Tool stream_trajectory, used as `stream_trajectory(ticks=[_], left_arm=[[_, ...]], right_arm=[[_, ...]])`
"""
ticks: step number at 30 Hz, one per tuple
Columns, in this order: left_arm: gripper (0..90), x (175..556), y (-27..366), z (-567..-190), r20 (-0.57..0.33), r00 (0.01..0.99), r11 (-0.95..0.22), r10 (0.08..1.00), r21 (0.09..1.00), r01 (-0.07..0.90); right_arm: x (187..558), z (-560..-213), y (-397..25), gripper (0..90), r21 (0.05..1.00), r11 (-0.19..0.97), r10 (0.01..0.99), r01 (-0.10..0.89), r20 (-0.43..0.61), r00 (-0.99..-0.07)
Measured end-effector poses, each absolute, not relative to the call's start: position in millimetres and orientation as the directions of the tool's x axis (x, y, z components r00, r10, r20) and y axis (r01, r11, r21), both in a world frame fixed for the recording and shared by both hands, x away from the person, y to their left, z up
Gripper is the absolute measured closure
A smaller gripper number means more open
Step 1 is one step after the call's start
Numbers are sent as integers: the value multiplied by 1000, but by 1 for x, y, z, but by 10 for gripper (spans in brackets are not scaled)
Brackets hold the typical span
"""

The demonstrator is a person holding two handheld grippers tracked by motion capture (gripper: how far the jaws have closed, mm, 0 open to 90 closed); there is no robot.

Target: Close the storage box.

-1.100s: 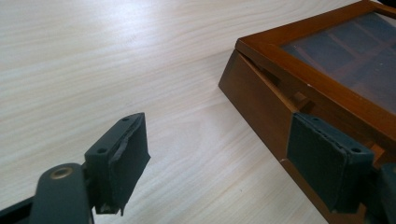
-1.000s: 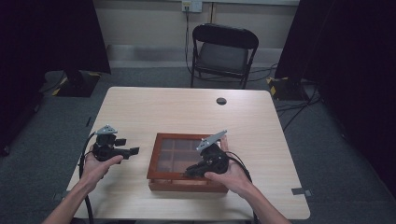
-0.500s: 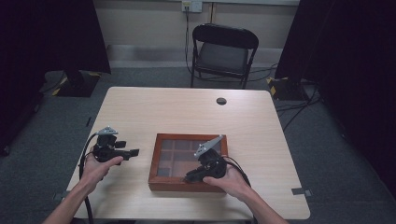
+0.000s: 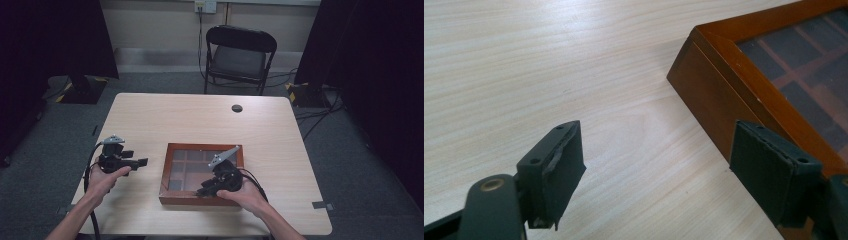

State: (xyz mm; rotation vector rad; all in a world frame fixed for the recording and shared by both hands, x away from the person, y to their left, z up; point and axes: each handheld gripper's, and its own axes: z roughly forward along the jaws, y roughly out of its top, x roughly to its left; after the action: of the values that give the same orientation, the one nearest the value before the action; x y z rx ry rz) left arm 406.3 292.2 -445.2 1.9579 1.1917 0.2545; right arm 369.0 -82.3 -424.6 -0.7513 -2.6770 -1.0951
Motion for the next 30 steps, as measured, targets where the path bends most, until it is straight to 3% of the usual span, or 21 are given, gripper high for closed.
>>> stream_trajectory(ticks=[9,13,16,21,24,27,30], left_arm=[[210,409,292,-445,-235,534,-228,812,715,661],[210,410,291,-445,-235,540,-238,808,709,664],[207,409,292,-444,-195,560,-291,805,693,660],[185,402,302,-448,-197,547,-279,814,693,665],[184,403,305,-454,-193,523,-276,830,672,687],[185,405,307,-460,-193,518,-281,833,659,698],[185,407,306,-469,-166,514,-311,842,627,714]], right_arm=[[391,-409,-120,370,652,414,572,635,356,-739],[401,-404,-146,254,671,335,679,662,315,-663],[407,-406,-166,242,675,301,741,674,280,-611],[406,-411,-200,216,678,252,816,690,235,-528],[405,-416,-217,175,661,217,841,719,247,-481],[406,-427,-231,157,601,167,829,781,343,-441],[406,-443,-240,175,564,169,869,808,303,-392]])
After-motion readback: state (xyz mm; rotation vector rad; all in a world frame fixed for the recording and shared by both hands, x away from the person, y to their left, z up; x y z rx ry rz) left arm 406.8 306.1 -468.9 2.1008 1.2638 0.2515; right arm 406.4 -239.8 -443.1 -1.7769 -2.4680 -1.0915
